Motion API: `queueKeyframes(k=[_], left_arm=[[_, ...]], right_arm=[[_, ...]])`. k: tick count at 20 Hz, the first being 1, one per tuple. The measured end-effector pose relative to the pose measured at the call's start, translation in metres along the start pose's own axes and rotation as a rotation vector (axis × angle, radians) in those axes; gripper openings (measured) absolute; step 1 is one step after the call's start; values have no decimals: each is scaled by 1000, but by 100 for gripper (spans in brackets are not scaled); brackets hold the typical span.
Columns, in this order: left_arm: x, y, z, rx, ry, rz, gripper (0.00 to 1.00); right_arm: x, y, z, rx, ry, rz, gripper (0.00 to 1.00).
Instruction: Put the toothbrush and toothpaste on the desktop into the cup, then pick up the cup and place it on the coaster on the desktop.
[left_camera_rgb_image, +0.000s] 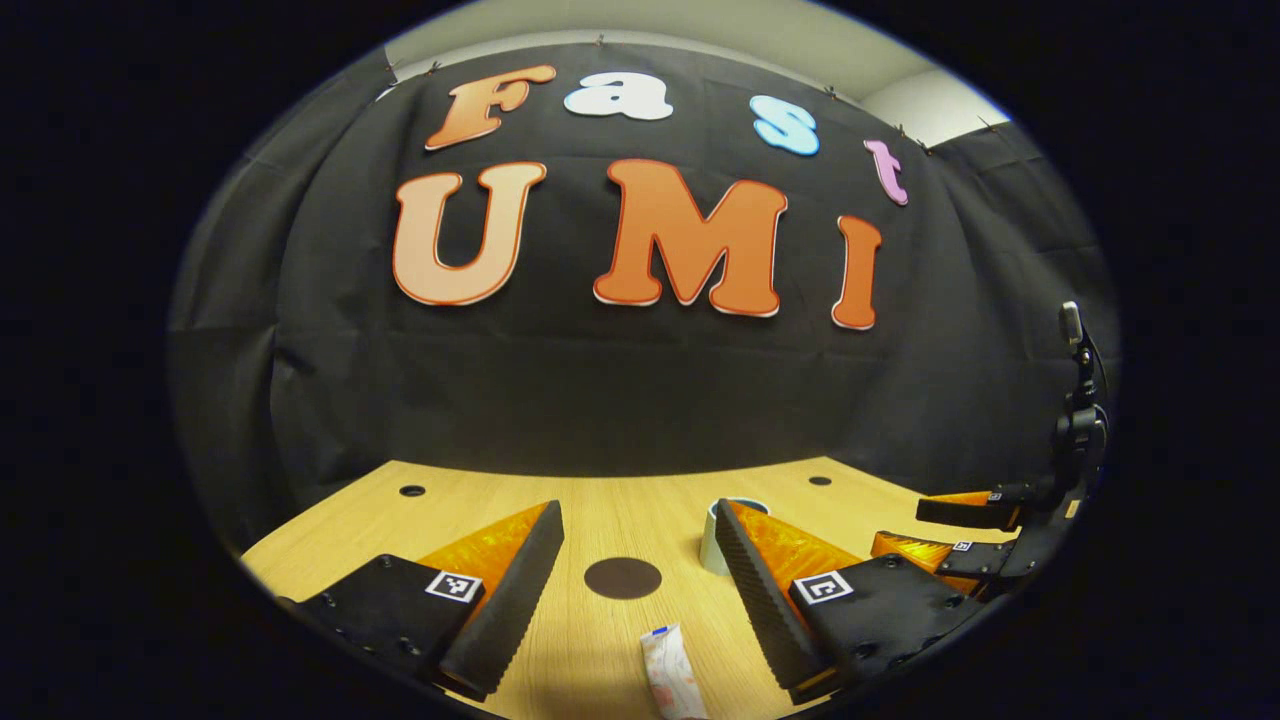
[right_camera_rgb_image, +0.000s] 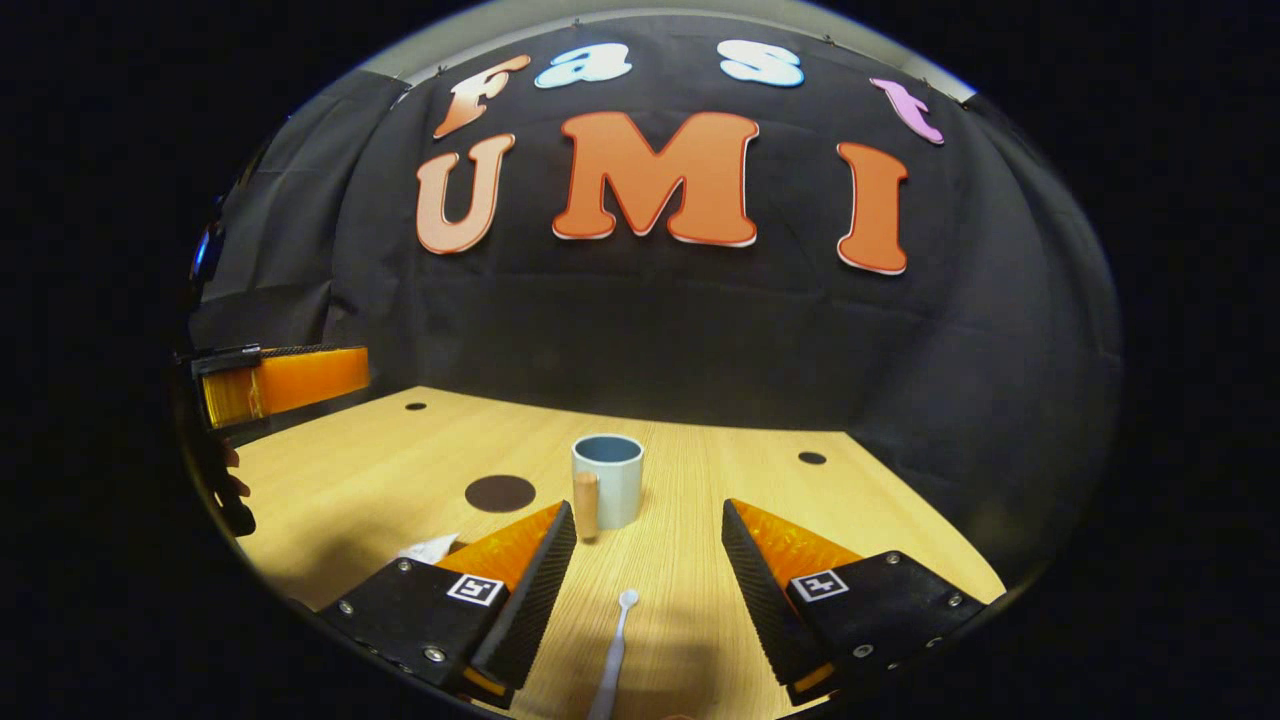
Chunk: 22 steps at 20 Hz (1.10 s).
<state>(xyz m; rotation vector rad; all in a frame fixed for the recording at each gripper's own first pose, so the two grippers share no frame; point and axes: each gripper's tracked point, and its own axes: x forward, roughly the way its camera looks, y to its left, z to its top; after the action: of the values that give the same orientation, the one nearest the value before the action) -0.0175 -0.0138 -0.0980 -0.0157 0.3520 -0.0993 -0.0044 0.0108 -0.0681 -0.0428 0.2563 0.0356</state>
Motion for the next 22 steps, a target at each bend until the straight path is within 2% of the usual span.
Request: queueKeyframes(k=[4,5,9,12,15,19,20,21,22], left_arm=[[10,-9,-39,13,121,-19,98],[11,-10,-49,15,153,-21,98],[16,-11,-90,25,287,-20,98],[17,-14,-119,18,377,-29,98],[15,-14,-138,18,456,-29,99],[6,-14,-171,-1,572,-31,99],[1,-18,-185,-20,616,-45,97],[-2,-22,-194,-37,647,-54,93],[-3,-22,-198,-42,670,-53,92]], right_arm=[[6,5,-52,3,193,8,89],[7,6,-66,9,239,12,85],[8,10,-100,41,365,37,83],[6,17,-116,33,423,55,77],[4,21,-125,10,463,60,66],[2,25,-135,27,507,64,56],[2,26,-137,32,516,65,52],[3,25,-136,28,517,59,44],[2,25,-137,31,521,56,46]])
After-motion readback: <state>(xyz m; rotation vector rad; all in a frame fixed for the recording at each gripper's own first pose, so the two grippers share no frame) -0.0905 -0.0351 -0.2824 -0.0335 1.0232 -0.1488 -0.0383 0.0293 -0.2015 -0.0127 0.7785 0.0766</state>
